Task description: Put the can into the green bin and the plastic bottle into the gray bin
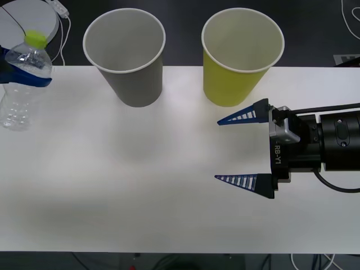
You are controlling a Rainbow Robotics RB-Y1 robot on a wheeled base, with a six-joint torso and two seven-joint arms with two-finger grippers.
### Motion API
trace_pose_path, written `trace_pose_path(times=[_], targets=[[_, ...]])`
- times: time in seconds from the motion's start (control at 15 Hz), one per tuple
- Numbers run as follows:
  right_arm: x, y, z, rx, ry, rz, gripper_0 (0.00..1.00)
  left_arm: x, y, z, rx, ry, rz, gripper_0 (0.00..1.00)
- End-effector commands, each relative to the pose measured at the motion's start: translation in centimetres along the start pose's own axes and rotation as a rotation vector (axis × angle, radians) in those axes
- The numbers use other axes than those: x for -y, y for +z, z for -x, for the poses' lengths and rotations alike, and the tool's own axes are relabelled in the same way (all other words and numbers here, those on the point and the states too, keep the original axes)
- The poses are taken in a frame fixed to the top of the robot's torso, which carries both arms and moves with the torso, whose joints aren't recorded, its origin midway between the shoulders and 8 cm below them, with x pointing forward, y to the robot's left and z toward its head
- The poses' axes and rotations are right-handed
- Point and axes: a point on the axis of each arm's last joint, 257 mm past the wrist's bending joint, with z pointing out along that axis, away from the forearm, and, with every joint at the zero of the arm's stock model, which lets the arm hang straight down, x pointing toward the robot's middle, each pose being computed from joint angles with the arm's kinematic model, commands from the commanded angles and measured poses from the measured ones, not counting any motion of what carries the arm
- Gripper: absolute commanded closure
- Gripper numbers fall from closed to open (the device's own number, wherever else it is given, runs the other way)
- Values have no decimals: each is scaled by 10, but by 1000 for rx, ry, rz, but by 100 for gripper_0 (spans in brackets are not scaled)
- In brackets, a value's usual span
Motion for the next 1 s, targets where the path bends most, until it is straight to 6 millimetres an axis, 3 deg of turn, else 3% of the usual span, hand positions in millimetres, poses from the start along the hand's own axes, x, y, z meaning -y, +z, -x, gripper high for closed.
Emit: trace_pose_path(times=[0.07,0.47,1.0], targets=[[0,0,0,0,0,0,0,-14,3,10,-13,-3,8,100],[0,0,0,0,0,0,0,-37,3,39,-82,8,-1,100],[0,0,0,0,0,0,0,-64,25,97,-97,41,46,100]])
